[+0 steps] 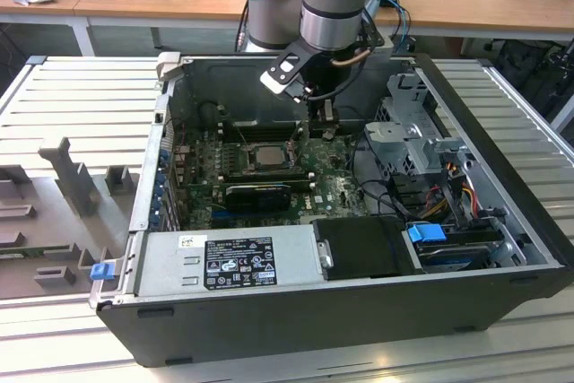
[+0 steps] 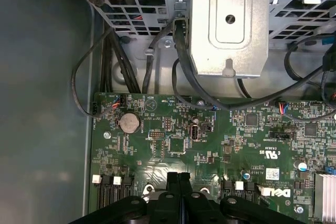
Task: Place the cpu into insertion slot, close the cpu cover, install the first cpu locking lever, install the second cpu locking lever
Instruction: 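Close the cpu cover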
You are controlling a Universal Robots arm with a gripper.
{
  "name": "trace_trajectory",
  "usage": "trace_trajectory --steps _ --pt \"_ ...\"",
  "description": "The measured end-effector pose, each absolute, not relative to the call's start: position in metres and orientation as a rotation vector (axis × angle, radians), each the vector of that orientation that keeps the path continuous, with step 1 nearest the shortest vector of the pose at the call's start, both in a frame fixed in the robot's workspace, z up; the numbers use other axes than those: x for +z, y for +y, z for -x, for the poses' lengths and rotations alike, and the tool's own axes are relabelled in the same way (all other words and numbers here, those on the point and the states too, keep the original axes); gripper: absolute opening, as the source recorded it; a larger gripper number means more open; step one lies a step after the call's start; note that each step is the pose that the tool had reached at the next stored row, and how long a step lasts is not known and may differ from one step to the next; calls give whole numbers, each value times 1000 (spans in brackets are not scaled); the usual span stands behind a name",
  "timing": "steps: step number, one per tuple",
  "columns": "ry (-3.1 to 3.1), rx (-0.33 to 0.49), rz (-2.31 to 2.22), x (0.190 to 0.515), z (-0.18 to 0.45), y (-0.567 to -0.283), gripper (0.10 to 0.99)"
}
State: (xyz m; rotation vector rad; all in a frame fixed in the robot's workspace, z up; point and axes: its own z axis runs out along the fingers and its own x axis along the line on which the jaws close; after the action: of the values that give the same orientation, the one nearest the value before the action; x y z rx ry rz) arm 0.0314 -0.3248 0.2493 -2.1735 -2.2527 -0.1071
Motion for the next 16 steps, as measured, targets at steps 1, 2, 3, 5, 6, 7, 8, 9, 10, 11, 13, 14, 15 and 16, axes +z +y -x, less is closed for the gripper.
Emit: trace_trajectory --steps 1,2,3,5,6,7,8,9,10,11,13,14,15,16 --pt "-2253 -107 2173 249 -31 -325 106" --pt "-2253 -107 2173 249 -30 -325 106" --pt "-2253 -107 2173 249 -29 -325 106" --pt "-2253 -107 2173 249 -29 -325 106" --pt "-2253 -107 2173 249 -28 -325 106" --pt "-2253 -107 2173 249 -28 -325 106" --pt "-2253 -107 2173 249 -28 -325 106" --pt "-2253 -107 2173 249 -27 -325 106" --pt "-2253 -107 2173 249 -27 -325 106" --pt "-2253 -107 2173 249 -27 -325 106" --pt "-2253 -107 2173 249 -26 -325 106" --pt "-2253 -107 2173 249 -25 -325 106" --pt "-2253 -107 2173 249 -25 -325 106" --pt "-2253 -107 2173 249 -24 -325 106"
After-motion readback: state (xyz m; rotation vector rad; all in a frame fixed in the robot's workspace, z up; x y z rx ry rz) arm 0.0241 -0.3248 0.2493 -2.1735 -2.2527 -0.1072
